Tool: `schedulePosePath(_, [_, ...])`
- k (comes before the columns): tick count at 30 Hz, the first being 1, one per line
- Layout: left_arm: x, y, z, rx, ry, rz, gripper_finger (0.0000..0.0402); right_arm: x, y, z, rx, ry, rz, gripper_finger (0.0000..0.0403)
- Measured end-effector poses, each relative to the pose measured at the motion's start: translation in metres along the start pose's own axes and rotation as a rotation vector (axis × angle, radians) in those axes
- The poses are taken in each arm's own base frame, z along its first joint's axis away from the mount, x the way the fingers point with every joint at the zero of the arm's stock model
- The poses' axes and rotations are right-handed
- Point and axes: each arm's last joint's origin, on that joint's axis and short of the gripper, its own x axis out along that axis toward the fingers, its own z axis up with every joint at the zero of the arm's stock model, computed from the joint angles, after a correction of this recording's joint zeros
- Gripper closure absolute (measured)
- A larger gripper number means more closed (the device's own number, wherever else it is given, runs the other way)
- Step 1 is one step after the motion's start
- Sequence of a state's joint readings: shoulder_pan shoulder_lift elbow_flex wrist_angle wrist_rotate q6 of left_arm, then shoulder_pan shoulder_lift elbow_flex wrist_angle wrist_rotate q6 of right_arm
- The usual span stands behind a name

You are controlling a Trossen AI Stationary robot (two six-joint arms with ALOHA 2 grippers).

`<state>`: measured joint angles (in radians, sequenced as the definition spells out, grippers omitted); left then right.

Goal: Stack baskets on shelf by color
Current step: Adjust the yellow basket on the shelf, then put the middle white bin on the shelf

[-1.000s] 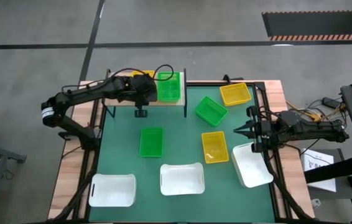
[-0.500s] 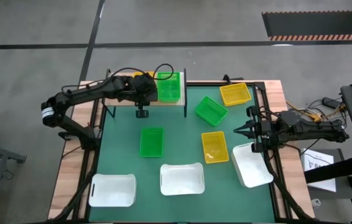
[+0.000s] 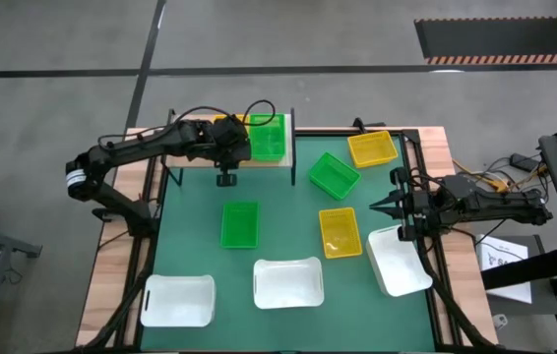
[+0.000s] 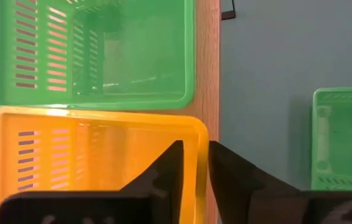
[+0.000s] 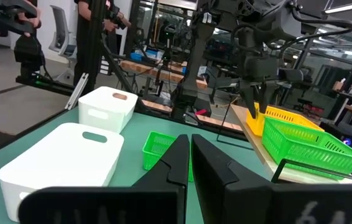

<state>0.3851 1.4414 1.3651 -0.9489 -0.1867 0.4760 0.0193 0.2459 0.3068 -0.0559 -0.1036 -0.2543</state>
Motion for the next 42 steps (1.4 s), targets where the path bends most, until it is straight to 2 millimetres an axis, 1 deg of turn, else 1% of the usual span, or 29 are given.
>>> schedulePosePath(5, [-0.001,0.001,-0.001,-0.013,0.019,0.041,0.0323,0.000,0.000,0.000,0.000,0.000,0.000,0.0392])
schedulePosePath(7, [-0.007,0.003,-0.002,-0.025,0.034,0.070,0.0320,0.000,0.000,0.000,0.000,0.000,0.000,0.0392])
schedulePosePath(13, [-0.037,0.004,-0.001,-0.083,0.031,0.067,0.0320,0.000,0.000,0.000,0.000,0.000,0.000,0.0392])
schedulePosePath(16, [-0.053,0.002,-0.001,-0.156,-0.020,0.059,0.0320,0.000,0.000,0.000,-0.001,-0.002,0.000,0.0392])
schedulePosePath(18, [-0.064,-0.005,0.001,-0.180,-0.079,0.008,0.0320,0.000,0.000,0.000,0.000,-0.003,-0.001,0.0392])
schedulePosePath(21, [-0.073,-0.025,0.008,-0.223,-0.164,-0.094,0.0320,0.000,0.000,0.000,0.000,-0.004,-0.001,0.0392])
schedulePosePath(23, [-0.079,-0.044,0.015,-0.229,-0.212,-0.139,0.0320,0.000,0.000,0.000,0.005,-0.005,-0.001,0.0392])
schedulePosePath(26, [-0.089,-0.080,0.027,-0.194,-0.309,-0.207,0.0320,0.000,0.000,0.000,0.008,-0.005,-0.001,0.0392])
schedulePosePath(29, [-0.094,-0.119,0.039,-0.177,-0.409,-0.267,0.0320,0.000,0.000,0.001,0.009,-0.008,-0.002,0.0392])
schedulePosePath(32, [-0.095,-0.157,0.046,-0.161,-0.474,-0.321,0.0320,0.000,0.000,0.001,0.021,-0.009,-0.002,0.0392])
schedulePosePath(35, [-0.092,-0.189,0.047,-0.178,-0.478,-0.367,0.0320,0.001,0.000,0.000,0.039,-0.004,0.000,0.0392])
schedulePosePath(38, [-0.086,-0.210,0.046,-0.233,-0.428,-0.407,0.0320,0.003,0.000,-0.002,0.057,0.020,0.006,0.0392])
schedulePosePath(42, [-0.075,-0.227,0.048,-0.280,-0.365,-0.441,0.0320,0.008,0.000,-0.003,0.051,0.037,0.010,0.0392])
